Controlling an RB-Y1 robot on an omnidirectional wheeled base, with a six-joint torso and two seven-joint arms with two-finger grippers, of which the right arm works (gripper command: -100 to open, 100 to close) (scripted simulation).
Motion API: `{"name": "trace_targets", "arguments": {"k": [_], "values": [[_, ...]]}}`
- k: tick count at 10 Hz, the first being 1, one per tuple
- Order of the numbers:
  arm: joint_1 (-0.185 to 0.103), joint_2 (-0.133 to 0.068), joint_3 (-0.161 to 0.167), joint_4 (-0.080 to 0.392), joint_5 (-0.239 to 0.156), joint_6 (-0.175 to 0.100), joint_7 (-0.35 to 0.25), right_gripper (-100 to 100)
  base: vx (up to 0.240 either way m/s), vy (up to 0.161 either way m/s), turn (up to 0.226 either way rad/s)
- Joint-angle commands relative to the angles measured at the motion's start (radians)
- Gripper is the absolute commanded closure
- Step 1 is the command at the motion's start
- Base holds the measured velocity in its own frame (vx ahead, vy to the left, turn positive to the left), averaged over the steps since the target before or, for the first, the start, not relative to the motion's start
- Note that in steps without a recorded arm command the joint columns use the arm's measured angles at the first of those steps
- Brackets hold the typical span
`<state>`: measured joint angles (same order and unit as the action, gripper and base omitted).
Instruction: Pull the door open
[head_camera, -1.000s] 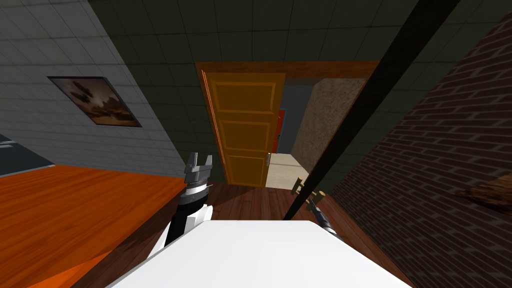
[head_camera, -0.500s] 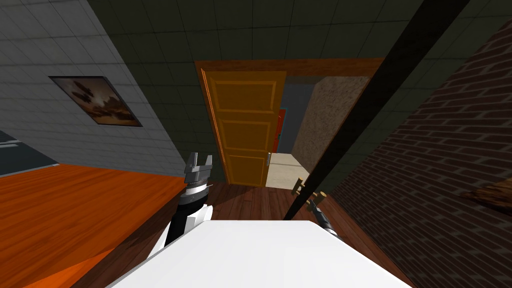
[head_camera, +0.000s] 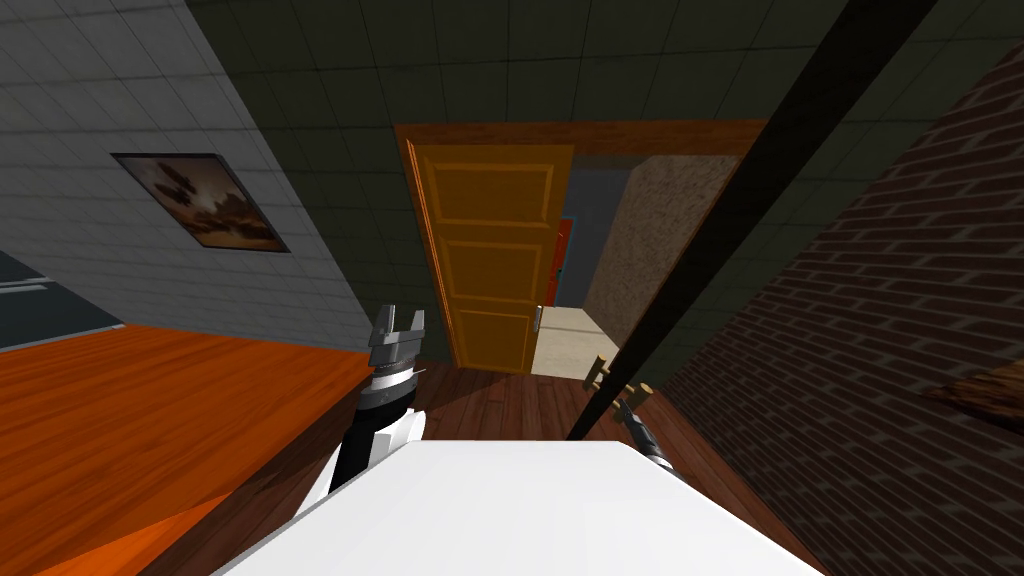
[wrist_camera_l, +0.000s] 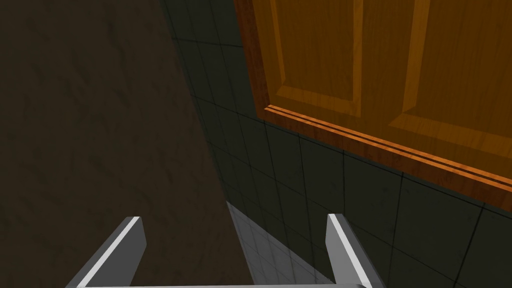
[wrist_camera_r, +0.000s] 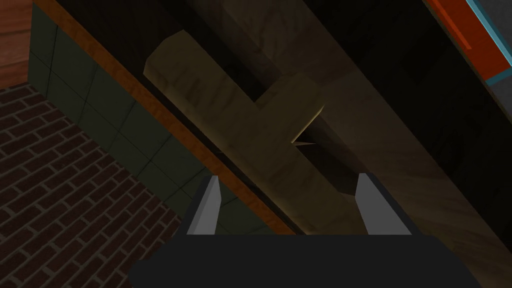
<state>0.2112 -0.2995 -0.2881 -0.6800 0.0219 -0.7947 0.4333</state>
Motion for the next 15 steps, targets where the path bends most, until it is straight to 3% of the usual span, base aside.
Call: {"name": "trace_targets", "arguments": {"k": [1,4,10,11,13,14,15], "values": [[-0.027,-0.022,-0.023,0.002,-0.023,-0.006,-0.036,100,-0.011,0.003,0.031],[-0.027,-0.023,-0.021,0.003,-0.034,-0.006,-0.076,100,-0.025,-0.006,0.037],[-0.027,-0.023,-0.021,0.003,-0.034,-0.006,-0.076,100,-0.007,-0.004,0.003],[-0.027,-0.023,-0.021,0.071,-0.034,-0.006,-0.076,100,0.023,0.003,0.026],[-0.027,-0.023,-0.021,0.004,-0.034,-0.006,-0.076,100,0.001,-0.007,-0.019],[-0.009,0.001,0.010,0.025,-0.025,-0.009,-0.089,100,-0.054,-0.025,0.060],[-0.010,0.002,0.012,0.025,-0.027,-0.009,-0.098,100,-0.076,-0.045,0.068]]}}
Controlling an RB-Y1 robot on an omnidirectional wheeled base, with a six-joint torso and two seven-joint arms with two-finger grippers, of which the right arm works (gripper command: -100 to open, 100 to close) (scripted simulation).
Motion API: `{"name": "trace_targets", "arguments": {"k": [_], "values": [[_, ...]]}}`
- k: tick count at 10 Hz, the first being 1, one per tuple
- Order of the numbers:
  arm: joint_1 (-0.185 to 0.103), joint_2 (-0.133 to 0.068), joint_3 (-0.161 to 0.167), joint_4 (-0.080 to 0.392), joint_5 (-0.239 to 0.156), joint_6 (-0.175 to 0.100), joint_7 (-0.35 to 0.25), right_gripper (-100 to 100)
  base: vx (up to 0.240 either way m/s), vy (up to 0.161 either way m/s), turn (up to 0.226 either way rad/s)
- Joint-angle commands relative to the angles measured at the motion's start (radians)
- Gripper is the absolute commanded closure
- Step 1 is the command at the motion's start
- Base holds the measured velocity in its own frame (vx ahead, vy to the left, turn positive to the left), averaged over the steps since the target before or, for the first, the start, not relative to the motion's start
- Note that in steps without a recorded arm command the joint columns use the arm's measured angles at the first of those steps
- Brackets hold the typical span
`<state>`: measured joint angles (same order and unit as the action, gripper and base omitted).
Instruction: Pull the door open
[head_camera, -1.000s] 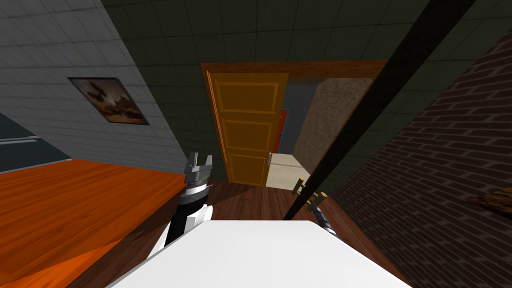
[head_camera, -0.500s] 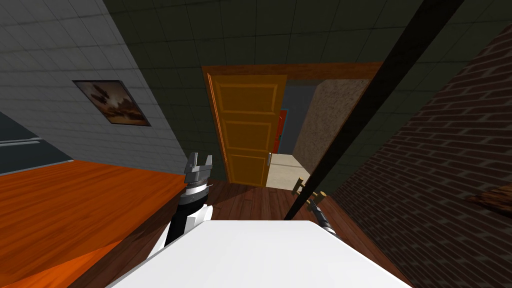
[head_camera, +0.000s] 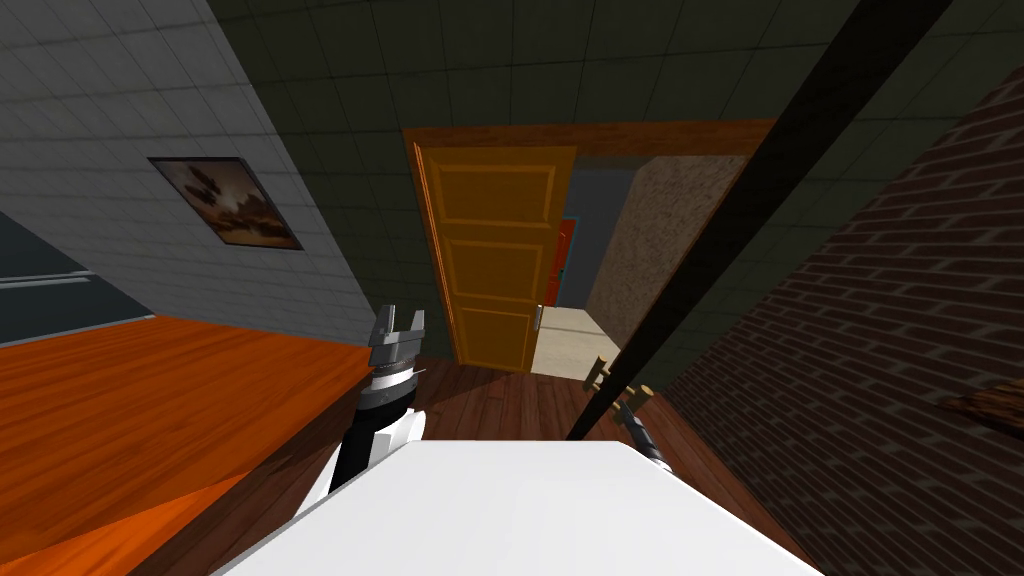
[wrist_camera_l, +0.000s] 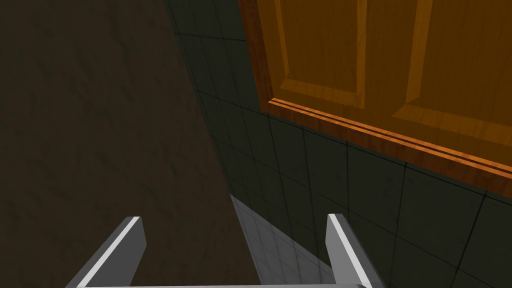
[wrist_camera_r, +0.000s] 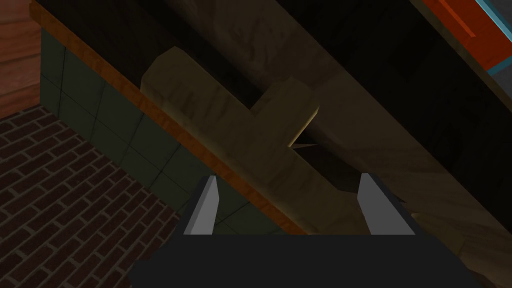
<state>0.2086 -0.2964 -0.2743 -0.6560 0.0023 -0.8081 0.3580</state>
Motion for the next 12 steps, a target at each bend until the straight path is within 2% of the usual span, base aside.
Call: {"name": "trace_targets", "arguments": {"k": [1,12], "values": [[-0.009,-0.001,0.003,0.001,-0.010,0.004,-0.034,100,-0.069,-0.047,0.039],[-0.028,0.001,0.041,-0.002,-0.036,0.003,-0.148,100,-0.041,-0.042,0.032]]}}
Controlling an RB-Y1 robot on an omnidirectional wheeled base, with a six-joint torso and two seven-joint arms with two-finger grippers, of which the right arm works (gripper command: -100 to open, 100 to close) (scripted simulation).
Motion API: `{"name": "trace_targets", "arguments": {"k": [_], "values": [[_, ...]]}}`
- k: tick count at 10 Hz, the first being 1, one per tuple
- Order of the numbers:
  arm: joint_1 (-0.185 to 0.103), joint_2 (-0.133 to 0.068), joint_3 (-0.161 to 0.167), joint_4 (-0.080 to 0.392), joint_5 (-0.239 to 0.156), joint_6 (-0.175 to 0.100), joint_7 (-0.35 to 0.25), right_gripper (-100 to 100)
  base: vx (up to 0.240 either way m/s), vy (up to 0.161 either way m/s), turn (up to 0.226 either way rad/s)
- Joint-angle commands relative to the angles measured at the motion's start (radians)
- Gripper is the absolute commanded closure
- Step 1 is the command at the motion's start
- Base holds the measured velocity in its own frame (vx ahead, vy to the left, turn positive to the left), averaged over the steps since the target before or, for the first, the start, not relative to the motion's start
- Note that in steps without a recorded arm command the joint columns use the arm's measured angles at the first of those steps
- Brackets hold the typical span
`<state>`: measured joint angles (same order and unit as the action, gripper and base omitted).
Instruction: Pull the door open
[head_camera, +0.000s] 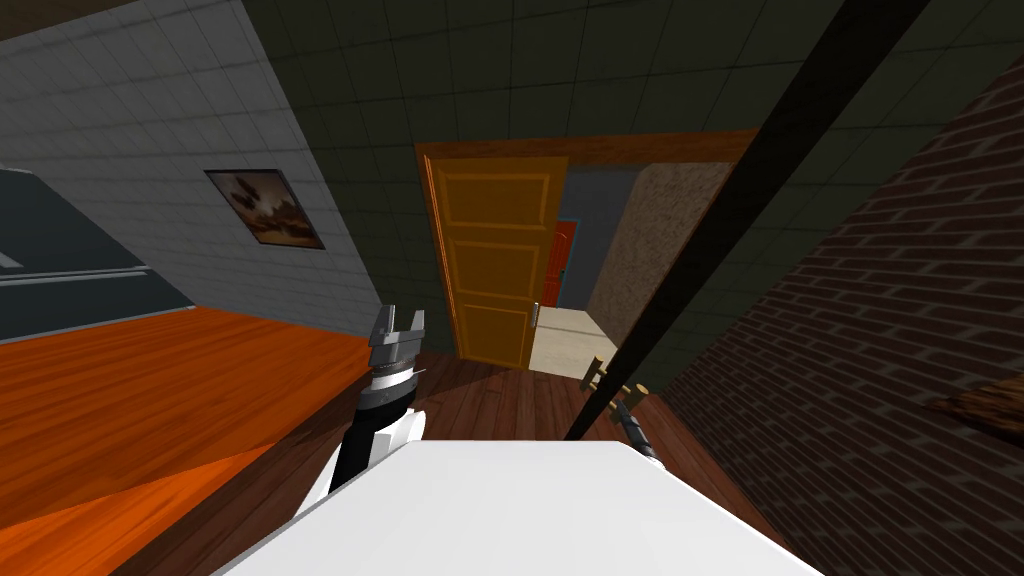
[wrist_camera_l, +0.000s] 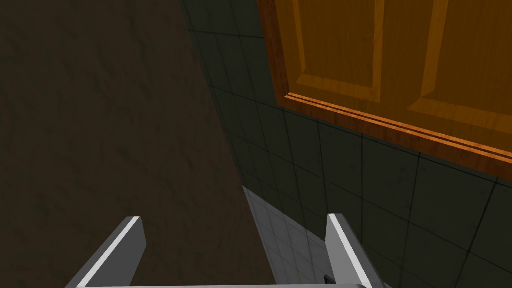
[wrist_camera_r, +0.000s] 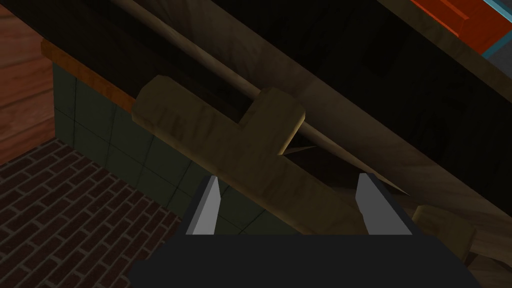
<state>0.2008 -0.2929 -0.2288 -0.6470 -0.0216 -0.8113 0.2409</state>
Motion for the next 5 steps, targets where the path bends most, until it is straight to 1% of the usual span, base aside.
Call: {"name": "trace_targets", "arguments": {"k": [1,3,5], "values": [[-0.021,-0.003,-0.004,-0.011,-0.012,0.006,-0.031,100,-0.036,-0.043,0.041],[-0.021,-0.003,-0.004,-0.011,-0.012,0.006,-0.031,100,-0.015,-0.018,-0.005],[-0.021,-0.003,-0.004,-0.003,-0.012,0.006,-0.031,100,0.005,0.013,-0.006]]}}
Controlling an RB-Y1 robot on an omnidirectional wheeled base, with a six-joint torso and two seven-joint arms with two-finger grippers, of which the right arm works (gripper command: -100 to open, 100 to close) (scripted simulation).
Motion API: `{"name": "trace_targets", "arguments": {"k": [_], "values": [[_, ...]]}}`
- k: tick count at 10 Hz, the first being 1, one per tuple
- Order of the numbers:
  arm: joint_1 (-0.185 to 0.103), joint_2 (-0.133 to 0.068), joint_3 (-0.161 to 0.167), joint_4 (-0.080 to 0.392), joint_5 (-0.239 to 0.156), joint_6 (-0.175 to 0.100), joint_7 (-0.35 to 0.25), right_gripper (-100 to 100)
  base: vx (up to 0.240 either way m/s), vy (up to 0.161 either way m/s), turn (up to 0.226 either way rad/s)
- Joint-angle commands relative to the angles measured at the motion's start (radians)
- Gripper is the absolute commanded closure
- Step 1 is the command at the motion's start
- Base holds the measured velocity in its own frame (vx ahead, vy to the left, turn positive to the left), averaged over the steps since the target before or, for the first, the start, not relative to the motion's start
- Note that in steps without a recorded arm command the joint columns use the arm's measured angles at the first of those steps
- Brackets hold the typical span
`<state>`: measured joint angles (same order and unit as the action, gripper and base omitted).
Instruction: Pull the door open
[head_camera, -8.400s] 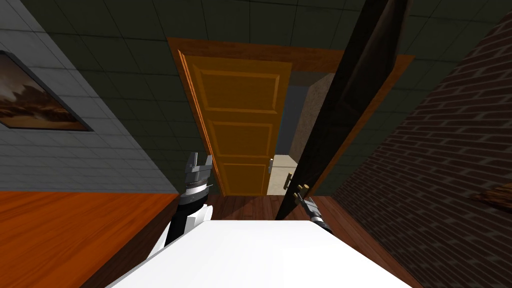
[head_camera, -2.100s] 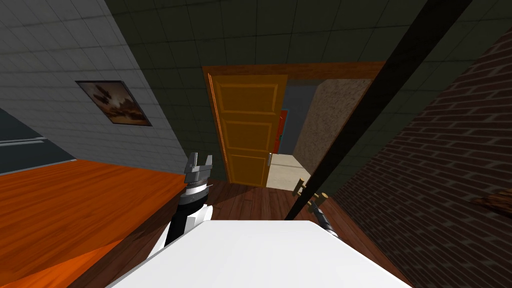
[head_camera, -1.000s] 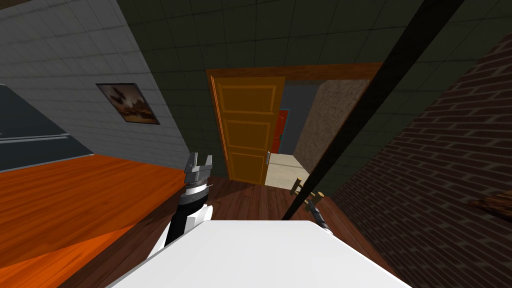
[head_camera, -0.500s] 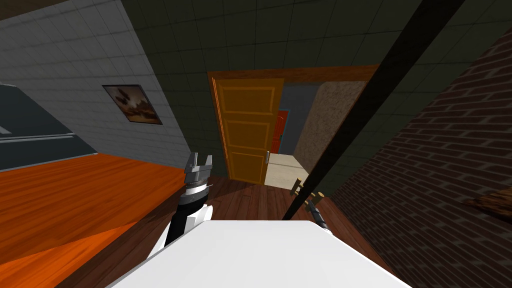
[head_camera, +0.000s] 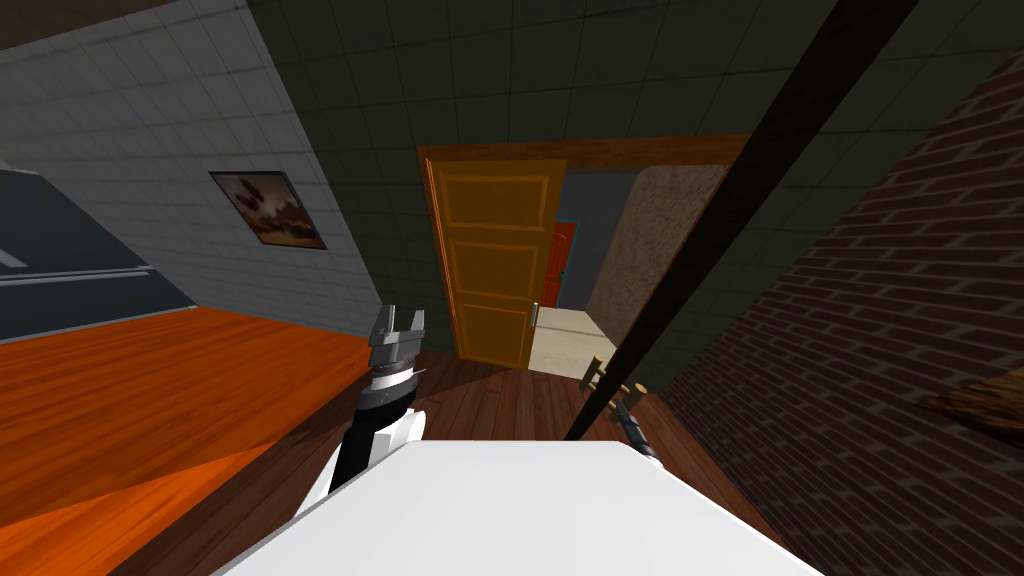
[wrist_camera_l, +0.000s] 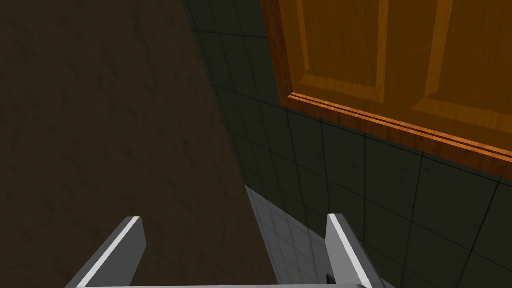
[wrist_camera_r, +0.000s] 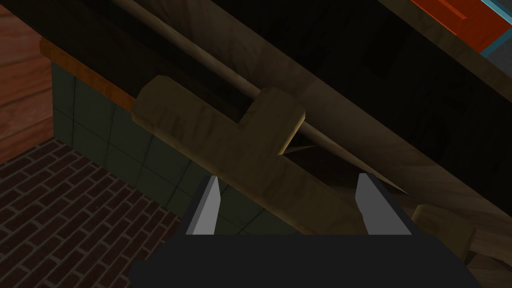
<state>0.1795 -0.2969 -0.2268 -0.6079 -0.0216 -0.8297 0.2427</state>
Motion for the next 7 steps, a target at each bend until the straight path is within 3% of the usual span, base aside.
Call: {"name": "trace_targets", "arguments": {"k": [1,4,5,7], "values": [[0.001,0.001,-0.006,-0.050,-0.012,0.025,-0.033,100,0.005,-0.010,0.001],[0.001,0.001,-0.006,-0.050,-0.012,0.025,-0.033,100,-0.002,0.002,0.006],[0.014,0.001,0.012,-0.033,-0.006,0.010,-0.037,100,-0.054,-0.013,0.036],[0.012,0.001,0.016,-0.033,-0.008,0.009,-0.049,100,-0.064,-0.034,0.024]]}}
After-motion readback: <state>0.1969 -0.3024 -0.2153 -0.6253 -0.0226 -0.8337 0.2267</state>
